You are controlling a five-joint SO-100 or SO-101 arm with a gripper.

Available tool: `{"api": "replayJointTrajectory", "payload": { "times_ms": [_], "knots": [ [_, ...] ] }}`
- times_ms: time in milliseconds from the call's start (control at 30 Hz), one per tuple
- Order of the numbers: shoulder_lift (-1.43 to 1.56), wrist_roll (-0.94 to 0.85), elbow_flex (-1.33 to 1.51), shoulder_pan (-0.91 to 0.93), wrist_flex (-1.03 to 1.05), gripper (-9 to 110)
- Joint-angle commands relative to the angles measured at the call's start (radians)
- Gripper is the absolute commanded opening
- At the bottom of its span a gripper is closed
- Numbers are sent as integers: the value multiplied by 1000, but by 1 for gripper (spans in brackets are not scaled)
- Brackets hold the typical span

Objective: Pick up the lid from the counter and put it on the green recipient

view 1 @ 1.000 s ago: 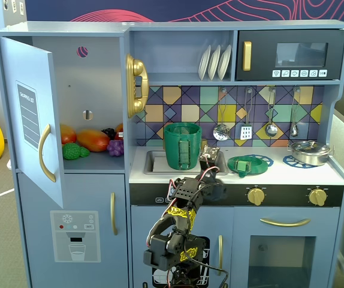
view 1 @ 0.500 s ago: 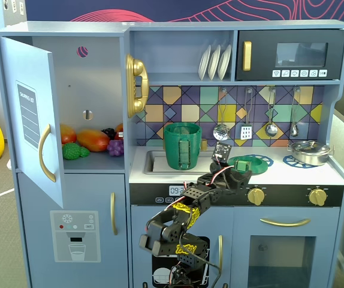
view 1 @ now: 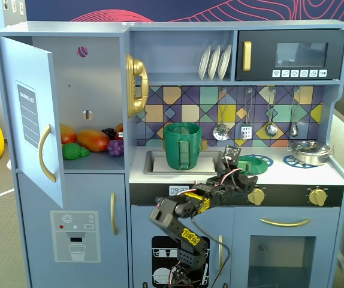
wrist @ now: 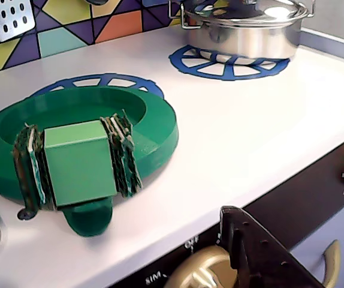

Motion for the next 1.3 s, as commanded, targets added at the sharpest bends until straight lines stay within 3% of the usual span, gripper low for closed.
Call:
{"api": "replayJointTrajectory", "payload": {
  "times_ms": [0,600,700,800,1100,1267],
  "knots": [
    [-89,-11,-161,-31,-46,53],
    [-405,-6,-459,-64,-67,48],
    [-411,-17,-454,-78,-67,35],
    [-403,-54,-425,-103,-84,1],
    [-362,-52,-377,-109,-144,0],
    [-330,-44,-483,-106,-72,0]
  ]
}}
